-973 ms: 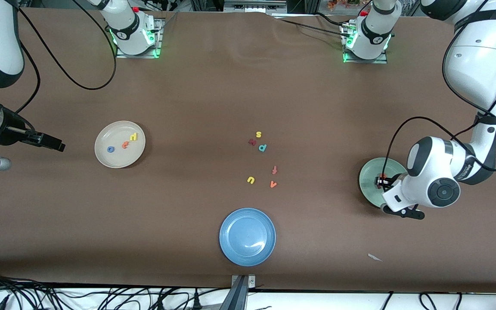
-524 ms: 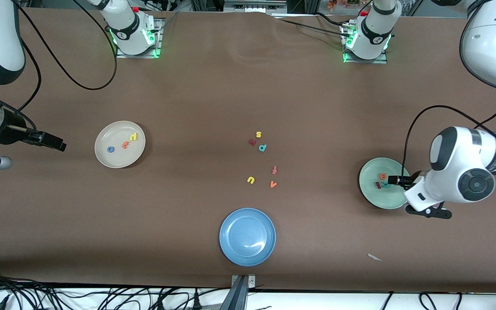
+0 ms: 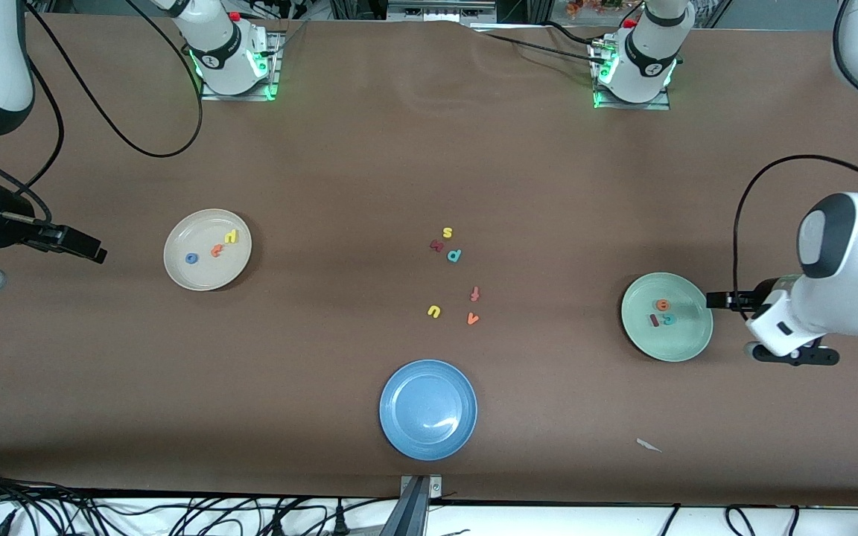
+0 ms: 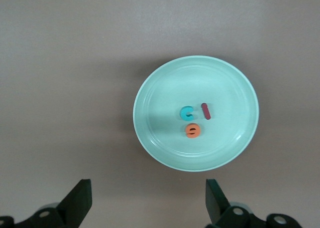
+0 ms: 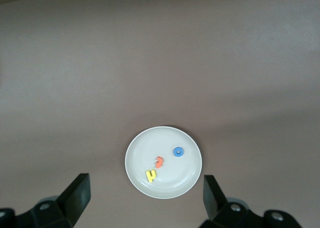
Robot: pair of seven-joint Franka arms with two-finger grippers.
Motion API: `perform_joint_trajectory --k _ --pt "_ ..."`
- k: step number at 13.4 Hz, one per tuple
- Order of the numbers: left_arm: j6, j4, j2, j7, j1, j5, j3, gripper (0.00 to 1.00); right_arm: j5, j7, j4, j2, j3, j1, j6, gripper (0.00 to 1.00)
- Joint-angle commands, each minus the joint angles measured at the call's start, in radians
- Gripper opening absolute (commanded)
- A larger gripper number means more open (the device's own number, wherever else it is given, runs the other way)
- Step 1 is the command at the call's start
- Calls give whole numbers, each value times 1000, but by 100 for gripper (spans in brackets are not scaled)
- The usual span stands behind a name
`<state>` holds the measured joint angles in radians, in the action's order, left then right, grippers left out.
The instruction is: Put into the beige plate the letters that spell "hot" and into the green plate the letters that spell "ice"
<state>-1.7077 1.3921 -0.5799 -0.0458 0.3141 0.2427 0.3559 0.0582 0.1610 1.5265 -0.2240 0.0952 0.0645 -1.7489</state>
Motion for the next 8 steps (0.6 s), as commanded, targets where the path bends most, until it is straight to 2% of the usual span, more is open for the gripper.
perform_joint_trajectory --k 1,2,6,8 --pt "11 94 130 73 2 -78 -5 100 2 20 0 -1 -3 12 3 100" --pt "11 111 167 81 -15 -106 -32 100 0 43 3 -9 -3 18 2 100" --pt "11 189 313 80 -202 -186 -227 100 2 58 1 -18 -5 21 -3 100" --pt "29 212 377 81 -228 -200 -251 100 3 58 4 -23 -5 32 -1 100"
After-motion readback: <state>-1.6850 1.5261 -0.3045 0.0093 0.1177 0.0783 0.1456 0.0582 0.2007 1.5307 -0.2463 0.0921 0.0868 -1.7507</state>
